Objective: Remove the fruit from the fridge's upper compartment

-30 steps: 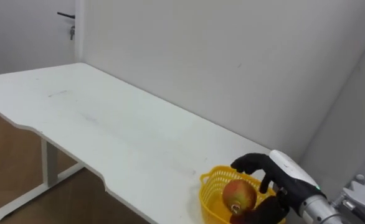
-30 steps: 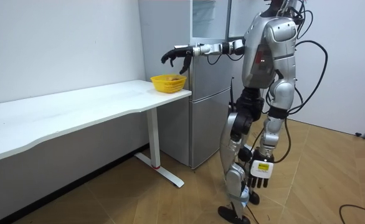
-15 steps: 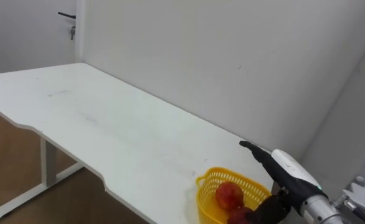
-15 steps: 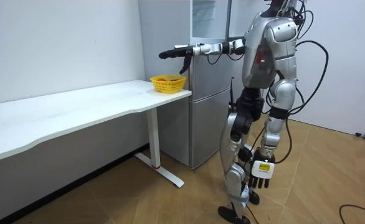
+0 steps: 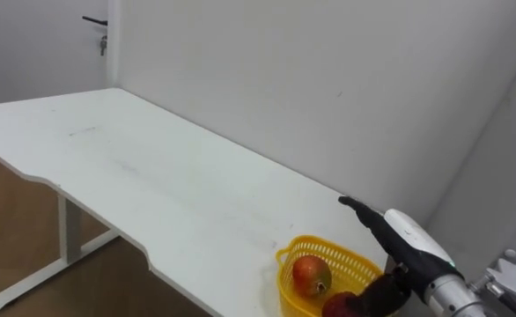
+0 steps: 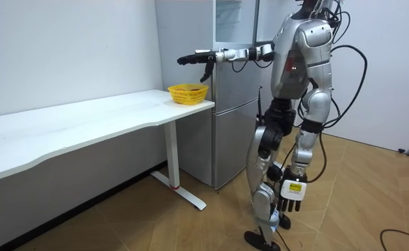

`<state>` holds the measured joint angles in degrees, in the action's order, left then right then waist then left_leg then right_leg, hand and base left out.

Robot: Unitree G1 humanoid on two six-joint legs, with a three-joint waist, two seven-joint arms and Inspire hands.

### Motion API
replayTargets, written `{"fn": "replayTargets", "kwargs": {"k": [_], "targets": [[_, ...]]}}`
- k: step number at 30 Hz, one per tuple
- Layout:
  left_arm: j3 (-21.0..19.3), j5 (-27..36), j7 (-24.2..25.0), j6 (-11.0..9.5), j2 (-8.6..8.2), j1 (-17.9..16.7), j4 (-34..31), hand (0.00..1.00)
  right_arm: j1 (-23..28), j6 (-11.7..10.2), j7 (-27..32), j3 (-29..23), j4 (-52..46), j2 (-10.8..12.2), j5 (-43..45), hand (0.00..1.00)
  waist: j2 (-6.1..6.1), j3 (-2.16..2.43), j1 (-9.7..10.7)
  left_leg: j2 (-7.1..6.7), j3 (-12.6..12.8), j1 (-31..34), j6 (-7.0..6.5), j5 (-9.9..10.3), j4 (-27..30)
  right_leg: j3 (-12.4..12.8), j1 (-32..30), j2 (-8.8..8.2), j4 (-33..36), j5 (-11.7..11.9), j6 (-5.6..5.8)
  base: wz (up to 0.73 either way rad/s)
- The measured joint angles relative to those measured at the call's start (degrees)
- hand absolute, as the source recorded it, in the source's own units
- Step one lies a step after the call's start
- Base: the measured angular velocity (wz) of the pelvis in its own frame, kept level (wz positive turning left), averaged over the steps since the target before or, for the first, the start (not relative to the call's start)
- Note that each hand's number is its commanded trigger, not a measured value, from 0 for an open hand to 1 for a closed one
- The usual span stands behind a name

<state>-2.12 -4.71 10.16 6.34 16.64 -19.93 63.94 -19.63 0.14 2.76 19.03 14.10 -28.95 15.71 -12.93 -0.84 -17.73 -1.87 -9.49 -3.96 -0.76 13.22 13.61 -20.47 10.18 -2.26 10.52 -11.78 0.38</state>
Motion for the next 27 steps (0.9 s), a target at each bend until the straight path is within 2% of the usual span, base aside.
{"fn": "replayTargets", "kwargs": {"k": [3, 11, 16, 19, 21, 23, 27], "targets": [[0.0, -0.2, -0.1, 0.0, -0.09, 0.0, -0.1, 0.00, 0.0, 0.0, 0.5, 0.0, -1.8, 0.0, -0.6, 0.00, 0.32, -0.20, 0.1, 0.02, 0.2, 0.0, 0.00, 0.0, 0.0, 0.0, -0.1, 0.02, 0.0, 0.0, 0.00, 0.00], [-0.1, -0.6, -0.1, -0.4, -0.75, 0.0, -0.9, 0.00, 0.0, -1.5, 2.9, -0.7, -6.2, 0.0, -2.0, 0.00, 1.54, -0.16, 0.5, 0.05, 1.0, 0.1, 0.00, 0.0, 0.0, 0.8, 0.0, 0.10, -0.8, 0.0, -0.01, -0.03], [-0.3, -1.1, -0.2, -0.4, -0.91, -0.1, -1.1, 0.00, 0.0, -1.9, 5.7, -3.7, -12.4, 0.0, -2.9, 0.00, 2.77, 0.24, 1.8, 0.18, 1.8, -0.4, 0.00, 0.0, 0.0, 3.1, -0.1, 0.27, -0.8, 0.0, -0.01, -0.10], [-1.5, -1.1, -0.8, -0.7, -1.38, 0.0, -1.1, 0.00, 0.0, -3.0, 7.3, -5.4, -16.1, 0.1, -3.7, 0.00, 3.58, 0.38, 2.2, 0.39, 3.2, -1.1, -0.01, 0.0, -0.1, 4.8, -0.1, 0.37, -0.8, 0.0, -0.02, -0.24], [-2.4, -1.2, -0.8, -1.6, -2.66, -0.4, -1.0, 0.00, 0.5, -3.2, 8.0, -7.2, -20.3, 0.4, -1.9, 0.00, 4.32, 0.31, 3.5, 0.40, 4.0, -1.5, -0.08, 0.1, -0.4, 6.2, -0.2, 0.39, -0.8, 0.0, -0.03, -0.22], [-2.8, -1.4, -0.7, -1.7, -3.54, -0.6, -0.8, 0.00, 1.1, -3.9, 8.8, -8.8, -23.9, 0.4, -1.2, 0.00, 4.69, 0.21, 4.8, 0.38, 4.3, -1.6, -0.16, 0.1, -0.9, 6.6, -0.2, 0.39, -0.8, 0.0, -0.05, -0.13], [-3.4, -2.5, -0.9, -1.9, -4.64, -0.8, -0.5, 0.00, 4.3, -4.6, 10.6, -13.2, -33.3, 1.2, -2.1, 0.00, 5.25, 0.45, 6.8, 0.50, 5.1, -1.7, -0.25, 0.2, -0.9, 7.0, -0.3, 0.39, -0.7, 0.1, -0.09, -0.07]]}}
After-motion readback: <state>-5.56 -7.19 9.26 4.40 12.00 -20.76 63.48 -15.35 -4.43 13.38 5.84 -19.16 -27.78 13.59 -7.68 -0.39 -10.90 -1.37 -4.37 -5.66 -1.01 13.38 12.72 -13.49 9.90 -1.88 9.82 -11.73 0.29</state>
